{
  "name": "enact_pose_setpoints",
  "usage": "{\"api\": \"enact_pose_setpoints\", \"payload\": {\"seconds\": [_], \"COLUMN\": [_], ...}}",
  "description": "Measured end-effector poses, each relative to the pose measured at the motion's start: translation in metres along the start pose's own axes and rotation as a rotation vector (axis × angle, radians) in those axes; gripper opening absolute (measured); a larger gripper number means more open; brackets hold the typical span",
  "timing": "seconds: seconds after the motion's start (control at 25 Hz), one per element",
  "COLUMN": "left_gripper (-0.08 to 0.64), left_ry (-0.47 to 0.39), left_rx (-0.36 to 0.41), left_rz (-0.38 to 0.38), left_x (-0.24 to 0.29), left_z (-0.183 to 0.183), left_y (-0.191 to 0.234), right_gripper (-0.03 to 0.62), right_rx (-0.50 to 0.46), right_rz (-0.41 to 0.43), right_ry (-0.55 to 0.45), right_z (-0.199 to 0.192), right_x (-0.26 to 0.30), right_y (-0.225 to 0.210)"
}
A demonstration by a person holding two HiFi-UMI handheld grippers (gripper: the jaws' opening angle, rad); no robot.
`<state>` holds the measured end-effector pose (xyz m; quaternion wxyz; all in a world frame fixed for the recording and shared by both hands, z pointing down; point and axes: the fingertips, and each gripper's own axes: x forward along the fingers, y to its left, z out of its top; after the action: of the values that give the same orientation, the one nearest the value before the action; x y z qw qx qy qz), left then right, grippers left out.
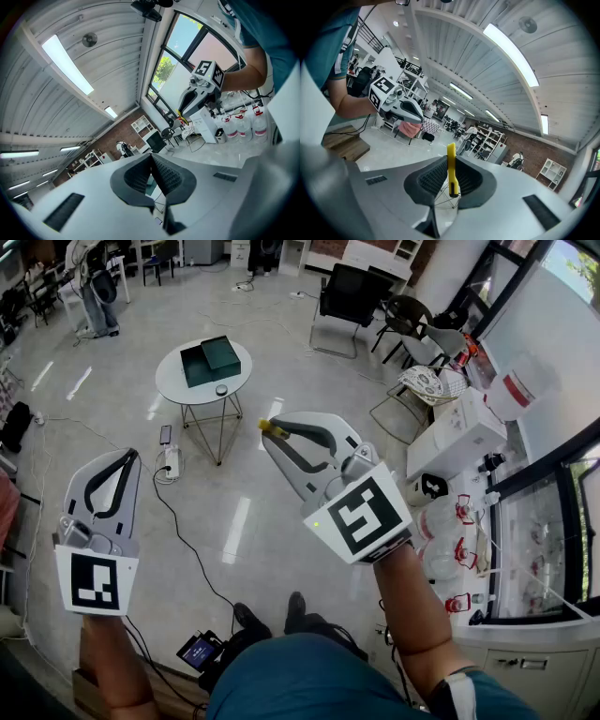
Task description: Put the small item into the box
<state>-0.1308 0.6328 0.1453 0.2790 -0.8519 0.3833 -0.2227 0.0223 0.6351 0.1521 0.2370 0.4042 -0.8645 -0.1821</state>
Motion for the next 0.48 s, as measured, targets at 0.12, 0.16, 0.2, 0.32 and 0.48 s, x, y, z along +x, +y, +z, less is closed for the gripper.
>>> {"api": "enact_pose_setpoints", "payload": {"seconds": [0.12,0.16,0.2,0.32,0.48], "left_gripper": [0.018,0.018,0.018,0.018,0.018], "left_ry": [-0.006,-0.007,-0.008,-0.017,-0.025], "left_rx": [-0.006,-0.005,-0.003,-0.006,-0.009], "left_rz": [-0.002,-0.004,-0.007,-0.014,-0.016], "left_x": [0.001,0.001,0.001,0.0,0.001], "left_z": [-0.004,-0.006,-0.008,-0.013,-0.015], "left_y": [0.008,0.01,0.013,0.02,0.025], "right_gripper": [0.071,0.071,0.071,0.071,0.071], "right_rx": [0.003,0.003,0.003,0.007,0.01], "right_rz": [-0.003,-0.004,-0.005,-0.012,-0.02], "right_ry": [0.001,0.002,0.004,0.009,0.012], "right_z": [0.005,0.007,0.009,0.013,0.015], "right_x": [0.008,0.011,0.014,0.022,0.025], "right_y": [0.0,0.0,0.001,0.002,0.002]}}
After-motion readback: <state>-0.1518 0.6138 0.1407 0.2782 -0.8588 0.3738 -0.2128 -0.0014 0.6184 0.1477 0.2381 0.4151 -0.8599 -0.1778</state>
